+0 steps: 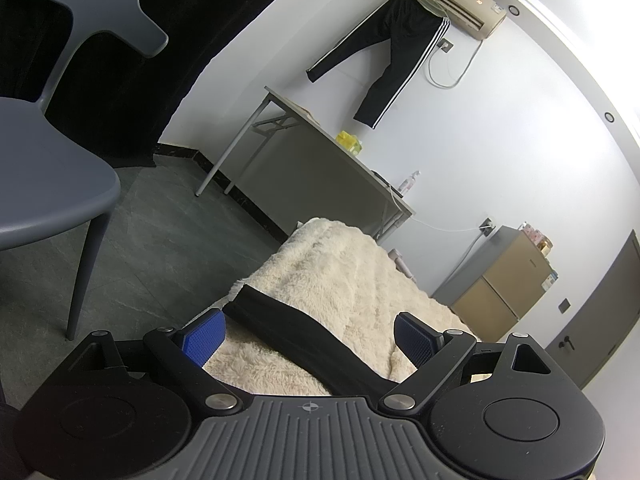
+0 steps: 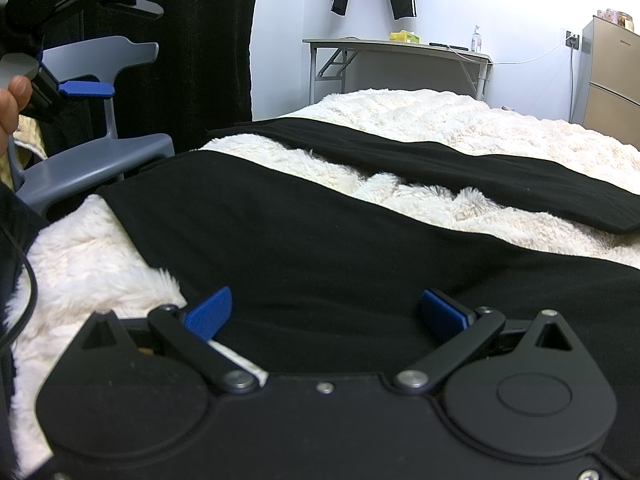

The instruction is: Fold clothes

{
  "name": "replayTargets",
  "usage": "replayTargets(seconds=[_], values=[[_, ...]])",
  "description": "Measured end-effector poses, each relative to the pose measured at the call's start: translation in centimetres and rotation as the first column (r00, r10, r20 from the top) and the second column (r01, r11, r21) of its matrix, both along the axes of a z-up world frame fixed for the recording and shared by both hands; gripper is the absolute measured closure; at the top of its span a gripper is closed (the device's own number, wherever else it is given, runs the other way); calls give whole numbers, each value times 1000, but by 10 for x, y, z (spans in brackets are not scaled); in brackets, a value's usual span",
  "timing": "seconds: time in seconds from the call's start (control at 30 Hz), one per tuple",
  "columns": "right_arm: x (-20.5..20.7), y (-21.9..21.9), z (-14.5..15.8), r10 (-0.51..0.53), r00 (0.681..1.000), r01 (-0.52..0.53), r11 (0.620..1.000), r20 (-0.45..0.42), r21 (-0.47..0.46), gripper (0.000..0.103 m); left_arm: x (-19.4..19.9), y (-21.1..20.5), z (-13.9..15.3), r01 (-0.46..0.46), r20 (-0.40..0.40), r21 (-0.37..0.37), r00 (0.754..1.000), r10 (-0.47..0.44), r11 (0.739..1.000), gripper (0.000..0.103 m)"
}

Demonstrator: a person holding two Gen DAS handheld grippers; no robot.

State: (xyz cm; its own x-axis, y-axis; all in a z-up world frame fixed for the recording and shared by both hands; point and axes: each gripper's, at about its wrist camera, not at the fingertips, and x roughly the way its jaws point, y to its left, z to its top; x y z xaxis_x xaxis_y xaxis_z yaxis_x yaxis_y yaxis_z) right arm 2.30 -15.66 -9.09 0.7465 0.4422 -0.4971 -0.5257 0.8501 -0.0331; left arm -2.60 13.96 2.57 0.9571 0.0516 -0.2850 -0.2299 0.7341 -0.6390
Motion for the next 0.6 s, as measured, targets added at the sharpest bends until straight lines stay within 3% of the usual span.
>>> replayTargets(seconds=[0.6], values=[[0, -1, 0, 1, 1000, -1, 1000, 1, -1, 0, 1, -1, -1, 2, 1, 1, 1000, -2, 1000, 14]])
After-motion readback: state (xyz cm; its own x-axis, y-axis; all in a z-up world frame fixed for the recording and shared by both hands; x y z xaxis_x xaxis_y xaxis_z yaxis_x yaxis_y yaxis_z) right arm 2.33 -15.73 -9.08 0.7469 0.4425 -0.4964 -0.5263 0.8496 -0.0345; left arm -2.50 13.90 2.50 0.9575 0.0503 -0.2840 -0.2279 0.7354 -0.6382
